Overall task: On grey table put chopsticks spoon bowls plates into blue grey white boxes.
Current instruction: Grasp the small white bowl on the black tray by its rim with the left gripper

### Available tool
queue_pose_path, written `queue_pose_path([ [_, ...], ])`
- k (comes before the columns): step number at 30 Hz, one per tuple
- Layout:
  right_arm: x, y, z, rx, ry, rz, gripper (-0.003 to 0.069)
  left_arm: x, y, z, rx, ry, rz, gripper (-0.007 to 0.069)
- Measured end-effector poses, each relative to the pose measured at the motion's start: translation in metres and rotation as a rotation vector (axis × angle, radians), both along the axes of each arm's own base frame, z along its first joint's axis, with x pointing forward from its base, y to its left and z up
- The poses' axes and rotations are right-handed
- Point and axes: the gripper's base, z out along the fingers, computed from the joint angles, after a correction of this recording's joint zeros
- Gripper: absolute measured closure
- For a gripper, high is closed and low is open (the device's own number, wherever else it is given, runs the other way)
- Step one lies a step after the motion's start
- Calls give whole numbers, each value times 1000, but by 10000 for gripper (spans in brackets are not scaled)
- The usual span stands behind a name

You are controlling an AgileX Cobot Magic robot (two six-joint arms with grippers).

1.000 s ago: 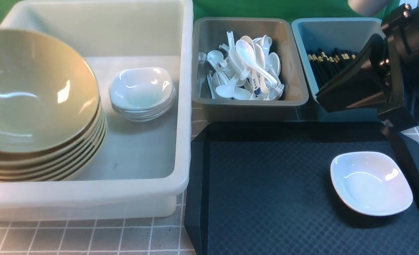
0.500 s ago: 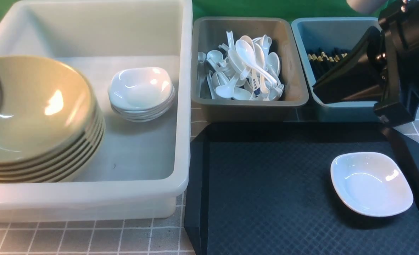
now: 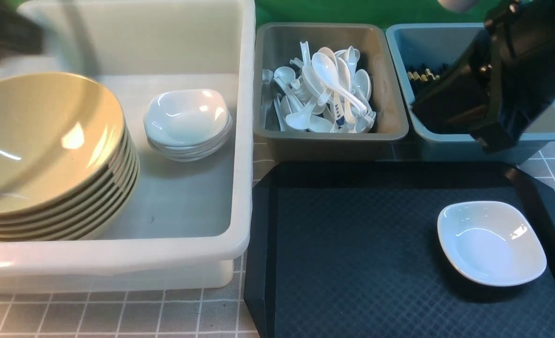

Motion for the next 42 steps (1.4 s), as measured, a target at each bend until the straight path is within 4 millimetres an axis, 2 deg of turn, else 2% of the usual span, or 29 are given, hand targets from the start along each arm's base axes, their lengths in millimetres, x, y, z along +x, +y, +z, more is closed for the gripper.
queue_pose_path([
  [4,-16,-26,5,-130,46,-180,643,15,-65,-23,43,35,-243,517],
  [5,-20,-33,7,-162,43,-222,642,21,-86,-34,60,52,-307,567],
  [7,-32,-46,14,-181,15,-302,642,29,-127,-55,100,86,-430,613],
  [13,-78,-71,28,-119,-76,-385,642,38,-239,-110,167,163,-679,629],
  [18,-110,-87,22,-79,-104,-407,642,47,-300,-143,185,233,-751,575],
  [19,-110,-87,20,-83,-98,-406,642,47,-300,-143,185,233,-751,575],
  [20,-119,-91,17,-72,-106,-413,642,53,-315,-153,187,255,-758,535],
  [21,-120,-91,16,-74,-103,-413,642,53,-317,-156,192,263,-760,530],
  [23,-131,-97,10,-64,-111,-419,642,62,-331,-172,184,304,-740,443],
  [26,-136,-99,7,-63,-111,-420,642,67,-337,-179,171,320,-717,375],
  [28,-140,-101,4,-61,-113,-420,642,74,-344,-187,140,320,-677,278],
  [31,-141,-101,4,-60,-115,-420,642,82,-352,-199,92,300,-634,197],
  [33,-141,-101,4,-60,-115,-420,642,87,-358,-215,61,302,-610,165],
  [38,-141,-101,4,-60,-115,-420,642,93,-367,-256,29,346,-575,151],
  [42,-141,-101,4,-61,-114,-420,642,95,-371,-261,-18,344,-554,174],
])
